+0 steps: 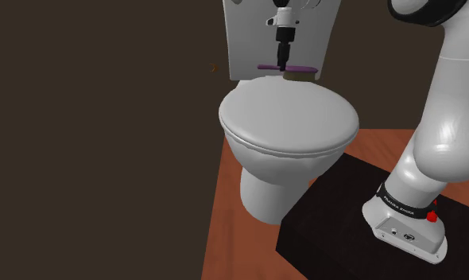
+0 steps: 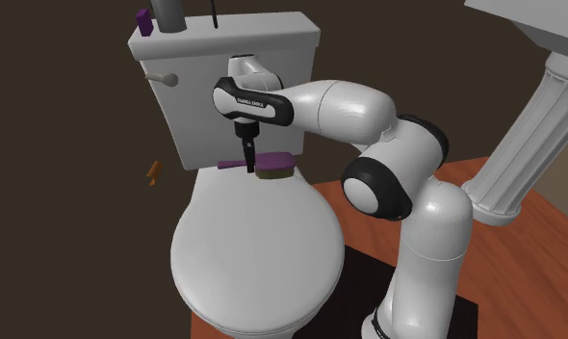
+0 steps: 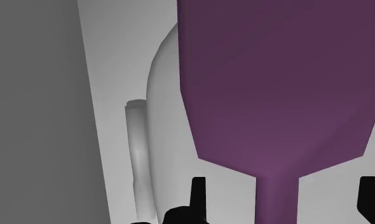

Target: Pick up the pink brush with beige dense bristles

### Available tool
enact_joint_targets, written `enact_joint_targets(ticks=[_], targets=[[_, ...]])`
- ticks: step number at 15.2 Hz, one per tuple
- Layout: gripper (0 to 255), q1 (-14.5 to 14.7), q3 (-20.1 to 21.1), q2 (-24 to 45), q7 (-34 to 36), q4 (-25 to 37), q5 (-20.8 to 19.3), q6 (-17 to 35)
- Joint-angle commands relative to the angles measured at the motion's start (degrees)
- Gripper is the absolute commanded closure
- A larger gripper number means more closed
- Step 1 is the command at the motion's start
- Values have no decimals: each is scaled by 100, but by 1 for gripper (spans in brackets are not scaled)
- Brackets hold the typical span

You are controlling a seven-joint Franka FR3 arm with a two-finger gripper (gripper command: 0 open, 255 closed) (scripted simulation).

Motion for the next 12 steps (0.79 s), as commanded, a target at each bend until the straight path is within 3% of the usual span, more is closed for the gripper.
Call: enact_joint_targets(ticks=[1, 4, 5, 12], targets=[[0, 1, 1, 9, -36, -145, 9, 152], [0, 6, 5, 18, -53, -255, 17, 269], [255, 5, 4, 18, -54, -254, 17, 268], [255, 4, 5, 23, -53, -245, 18, 263]])
